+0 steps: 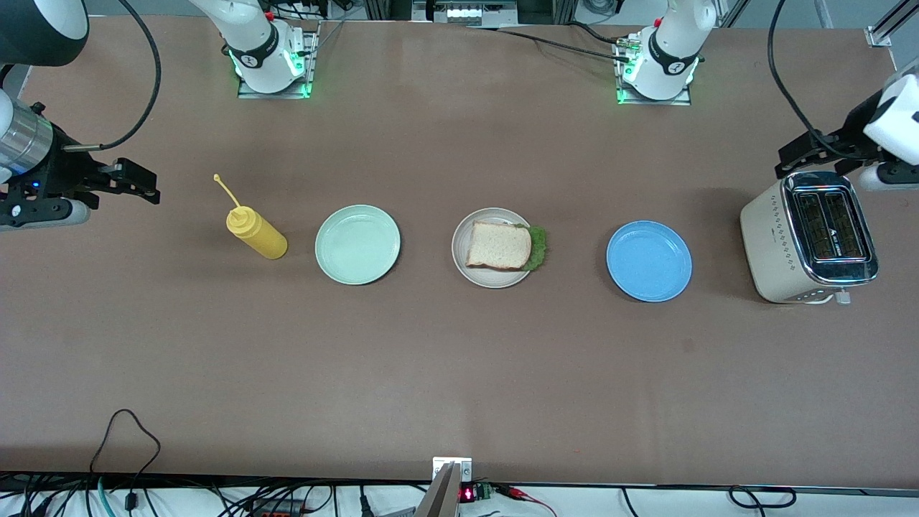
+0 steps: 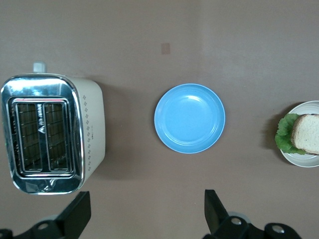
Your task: Make sandwich in beige plate with both arms
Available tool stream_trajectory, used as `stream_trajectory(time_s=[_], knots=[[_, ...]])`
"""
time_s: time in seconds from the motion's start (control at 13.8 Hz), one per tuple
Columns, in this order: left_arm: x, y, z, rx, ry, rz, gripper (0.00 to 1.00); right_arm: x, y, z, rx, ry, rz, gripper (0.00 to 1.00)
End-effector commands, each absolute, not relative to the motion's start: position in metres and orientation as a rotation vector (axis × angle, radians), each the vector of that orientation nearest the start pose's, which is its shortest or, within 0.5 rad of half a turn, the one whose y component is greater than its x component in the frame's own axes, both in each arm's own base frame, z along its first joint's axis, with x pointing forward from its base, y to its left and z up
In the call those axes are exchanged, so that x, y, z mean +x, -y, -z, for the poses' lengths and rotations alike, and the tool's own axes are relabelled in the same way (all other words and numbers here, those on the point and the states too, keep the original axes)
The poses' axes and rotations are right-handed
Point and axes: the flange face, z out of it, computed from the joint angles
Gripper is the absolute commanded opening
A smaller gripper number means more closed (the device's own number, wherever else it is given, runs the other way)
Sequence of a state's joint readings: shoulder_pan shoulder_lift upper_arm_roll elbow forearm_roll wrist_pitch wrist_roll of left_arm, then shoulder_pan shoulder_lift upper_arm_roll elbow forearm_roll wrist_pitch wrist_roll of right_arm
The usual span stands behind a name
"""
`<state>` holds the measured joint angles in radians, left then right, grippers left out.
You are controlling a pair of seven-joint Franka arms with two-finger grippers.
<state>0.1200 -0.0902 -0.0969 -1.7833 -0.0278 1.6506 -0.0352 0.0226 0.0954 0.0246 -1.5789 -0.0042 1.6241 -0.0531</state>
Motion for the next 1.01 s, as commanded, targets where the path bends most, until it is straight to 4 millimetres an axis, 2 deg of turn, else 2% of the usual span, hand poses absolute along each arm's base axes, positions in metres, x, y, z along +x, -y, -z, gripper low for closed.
stream_trajectory(time_s=[0.0, 0.14, 0.94], knots=[[0.5181, -0.0058, -0.5792, -3.167, 0.113, -0.062, 1.0, 0.5793, -0.0254, -0.5762, -3.151, 0.142, -0.075, 1.0], [0.5155, -0.0073, -0.578, -3.166, 0.114, -0.118, 1.0, 0.5793, -0.0246, -0.5762, -3.151, 0.14, -0.075, 1.0], [0.5119, -0.0073, -0.5871, -3.161, 0.098, -0.12, 1.0, 0.5794, -0.023, -0.5762, -3.15, 0.134, -0.075, 1.0]])
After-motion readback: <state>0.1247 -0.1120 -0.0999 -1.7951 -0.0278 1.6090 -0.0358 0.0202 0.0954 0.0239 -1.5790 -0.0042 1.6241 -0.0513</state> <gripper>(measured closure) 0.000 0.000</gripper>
